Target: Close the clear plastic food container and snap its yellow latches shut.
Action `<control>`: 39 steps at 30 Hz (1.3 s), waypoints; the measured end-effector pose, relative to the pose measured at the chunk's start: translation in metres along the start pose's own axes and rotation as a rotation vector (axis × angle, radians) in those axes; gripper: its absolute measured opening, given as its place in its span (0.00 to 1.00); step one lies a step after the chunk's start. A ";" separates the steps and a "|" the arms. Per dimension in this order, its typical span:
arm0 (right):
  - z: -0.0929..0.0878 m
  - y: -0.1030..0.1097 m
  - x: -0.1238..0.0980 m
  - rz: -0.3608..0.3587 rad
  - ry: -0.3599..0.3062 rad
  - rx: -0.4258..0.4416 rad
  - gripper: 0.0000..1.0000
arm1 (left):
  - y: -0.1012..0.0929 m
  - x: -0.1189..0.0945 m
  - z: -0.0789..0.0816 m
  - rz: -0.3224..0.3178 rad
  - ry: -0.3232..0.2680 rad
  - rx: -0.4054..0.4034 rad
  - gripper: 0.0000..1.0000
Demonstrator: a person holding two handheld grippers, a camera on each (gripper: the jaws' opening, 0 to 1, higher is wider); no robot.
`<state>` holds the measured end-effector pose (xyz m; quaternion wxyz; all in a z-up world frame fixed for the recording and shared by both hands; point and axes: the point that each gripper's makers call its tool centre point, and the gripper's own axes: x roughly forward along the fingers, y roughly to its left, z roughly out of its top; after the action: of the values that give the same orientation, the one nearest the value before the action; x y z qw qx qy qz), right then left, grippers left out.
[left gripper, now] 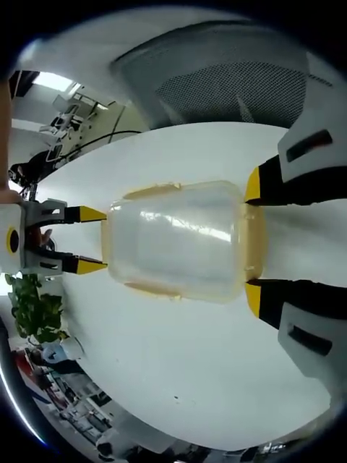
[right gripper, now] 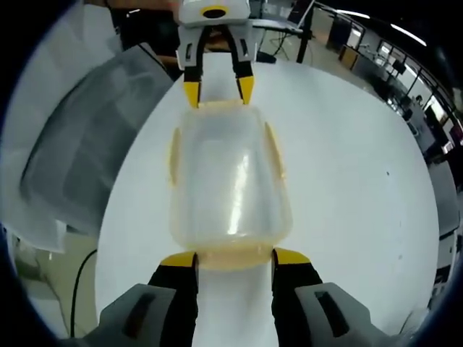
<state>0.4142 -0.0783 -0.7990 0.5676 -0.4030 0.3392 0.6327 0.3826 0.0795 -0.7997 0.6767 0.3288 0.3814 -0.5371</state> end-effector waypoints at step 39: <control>0.014 -0.006 -0.028 -0.178 -0.055 0.565 0.41 | 0.009 -0.024 0.012 0.166 -0.078 -0.438 0.51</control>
<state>0.4189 -0.0772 -0.7673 0.7195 -0.2401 0.4497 0.4715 0.3902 0.0823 -0.7723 0.7880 0.1836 0.4341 -0.3962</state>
